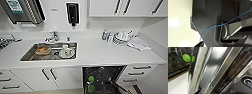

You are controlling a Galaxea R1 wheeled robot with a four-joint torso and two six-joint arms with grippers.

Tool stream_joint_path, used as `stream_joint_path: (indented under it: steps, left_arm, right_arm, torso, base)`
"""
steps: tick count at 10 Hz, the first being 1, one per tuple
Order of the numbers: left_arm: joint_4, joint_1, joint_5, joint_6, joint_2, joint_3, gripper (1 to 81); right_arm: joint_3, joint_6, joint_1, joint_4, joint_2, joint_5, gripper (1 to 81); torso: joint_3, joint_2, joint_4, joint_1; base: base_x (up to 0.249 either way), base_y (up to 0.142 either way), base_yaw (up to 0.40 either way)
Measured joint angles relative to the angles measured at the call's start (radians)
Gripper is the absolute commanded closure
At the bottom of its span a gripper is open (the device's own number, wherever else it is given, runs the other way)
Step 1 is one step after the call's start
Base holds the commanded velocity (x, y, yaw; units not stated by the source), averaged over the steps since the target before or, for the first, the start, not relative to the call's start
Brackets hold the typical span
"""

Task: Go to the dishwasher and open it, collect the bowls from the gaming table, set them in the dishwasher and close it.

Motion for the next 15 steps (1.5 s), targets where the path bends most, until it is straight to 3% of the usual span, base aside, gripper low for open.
stream_joint_path:
  steps: [3, 4, 7, 11, 15]
  left_arm:
    - [0.001, 0.006, 0.001, 0.0, 0.004, 0.0, 1.0]
    - [0.001, 0.01, 0.0, 0.0, 0.005, 0.0, 1.0]
    - [0.001, 0.014, 0.003, 0.0, 0.005, 0.001, 1.0]
    - [0.001, 0.012, -0.001, 0.0, 0.004, 0.0, 1.0]
    - [0.001, -0.009, -0.007, 0.001, 0.004, 0.0, 1.0]
  right_arm:
    - [0.04, 0.004, 0.069, 0.081, -0.032, -0.057, 1.0]
    - [0.049, -0.003, 0.107, 0.108, -0.036, -0.005, 1.0]
    - [0.135, -0.004, 0.171, 0.14, -0.084, -0.007, 1.0]
    - [0.151, -0.019, 0.108, 0.14, -0.212, -0.04, 1.0]
    - [0.15, -0.087, -0.018, 0.142, -0.32, -0.084, 1.0]
  torso:
    - [0.0, 0.0, 0.0, 0.0]
    - [0.0, 0.0, 0.0, 0.0]
    - [0.0, 0.0, 0.0, 0.0]
    - [0.0, 0.0, 0.0, 0.0]
    - [0.0, 0.0, 0.0, 0.0]
  base:
    - [0.0, 0.0, 0.0]
    - [0.0, 0.0, 0.0]
    - [0.0, 0.0, 0.0]
    - [0.0, 0.0, 0.0]
    - [0.0, 0.0, 0.0]
